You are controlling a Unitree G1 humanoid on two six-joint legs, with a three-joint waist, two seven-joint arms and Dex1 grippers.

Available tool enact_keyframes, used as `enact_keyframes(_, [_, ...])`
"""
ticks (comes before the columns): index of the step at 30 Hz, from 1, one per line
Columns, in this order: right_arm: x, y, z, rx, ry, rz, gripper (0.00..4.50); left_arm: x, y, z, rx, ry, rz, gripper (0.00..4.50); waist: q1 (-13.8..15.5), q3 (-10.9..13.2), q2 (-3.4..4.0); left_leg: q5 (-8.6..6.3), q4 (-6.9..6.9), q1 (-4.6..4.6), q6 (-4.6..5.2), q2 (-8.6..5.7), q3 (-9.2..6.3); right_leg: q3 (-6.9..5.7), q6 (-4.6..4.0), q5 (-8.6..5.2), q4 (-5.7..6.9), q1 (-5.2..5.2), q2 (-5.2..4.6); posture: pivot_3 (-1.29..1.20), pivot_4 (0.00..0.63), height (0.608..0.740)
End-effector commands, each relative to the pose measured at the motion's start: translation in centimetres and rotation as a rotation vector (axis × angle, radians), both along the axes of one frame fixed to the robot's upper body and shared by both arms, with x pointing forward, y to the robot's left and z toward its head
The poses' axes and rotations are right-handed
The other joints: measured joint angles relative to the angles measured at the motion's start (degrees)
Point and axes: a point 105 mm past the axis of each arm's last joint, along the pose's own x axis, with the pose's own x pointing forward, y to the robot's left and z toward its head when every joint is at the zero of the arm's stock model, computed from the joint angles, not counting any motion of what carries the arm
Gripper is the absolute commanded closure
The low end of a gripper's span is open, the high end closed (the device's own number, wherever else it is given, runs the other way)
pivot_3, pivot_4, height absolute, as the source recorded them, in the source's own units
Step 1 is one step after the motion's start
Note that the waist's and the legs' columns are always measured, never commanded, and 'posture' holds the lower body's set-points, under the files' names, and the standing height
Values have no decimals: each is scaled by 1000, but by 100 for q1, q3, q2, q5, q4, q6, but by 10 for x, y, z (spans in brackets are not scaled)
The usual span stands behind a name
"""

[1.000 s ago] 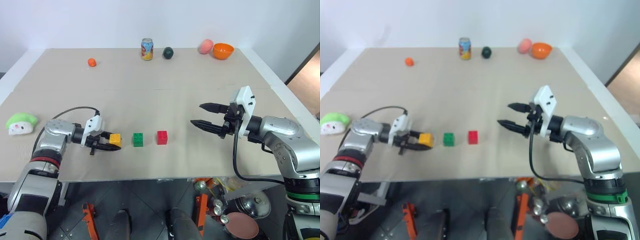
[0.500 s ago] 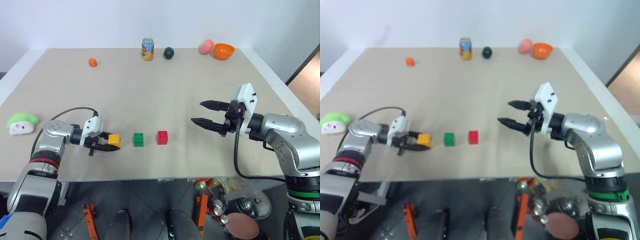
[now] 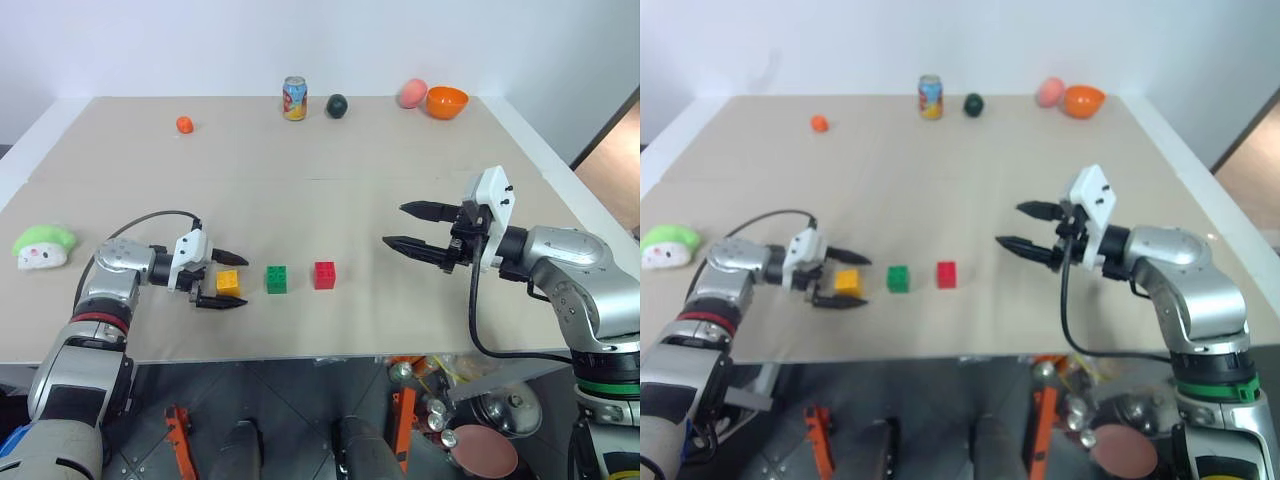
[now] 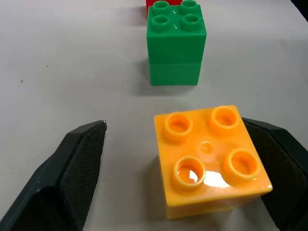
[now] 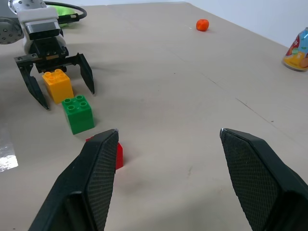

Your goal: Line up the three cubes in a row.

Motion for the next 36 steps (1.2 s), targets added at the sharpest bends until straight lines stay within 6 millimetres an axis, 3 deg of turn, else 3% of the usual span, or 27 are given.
enact_keyframes(1, [-1,3,13,5,-48,26,1029,1,13,13,11,-43,19,49,-1,0,0,0,0,0,0,1,0,0,0,0,0,0,1,0,150,740])
enact_keyframes(10, [-5,8,14,-9,-35,98,1029,-13,32,32,35,0,31,49,-7,0,0,0,-3,-1,0,5,0,0,-2,-1,0,-1,1,0,150,740])
enact_keyframes(18, [0,8,23,-4,-53,108,1029,-53,61,59,14,117,90,49,-21,2,4,-2,-8,1,0,27,10,0,-15,-5,1,-9,12,0,150,740])
enact_keyframes(23, [24,-7,7,11,-54,-85,1029,-43,87,63,-193,128,460,49,-10,2,4,-2,-7,4,1,43,13,-8,-26,-7,3,-9,23,0,150,740])
enact_keyframes(29, [39,-15,-18,227,-4,-348,1029,-37,109,61,-527,-22,943,49,-5,2,4,-2,-9,8,1,48,25,-6,-27,-5,4,-6,23,0,150,740])
enact_keyframes(36, [44,-25,-48,449,63,-610,1029,-66,86,26,-653,57,1142,49,1,0,0,-3,-10,14,-1,48,29,3,-28,4,3,-2,28,0,150,740])
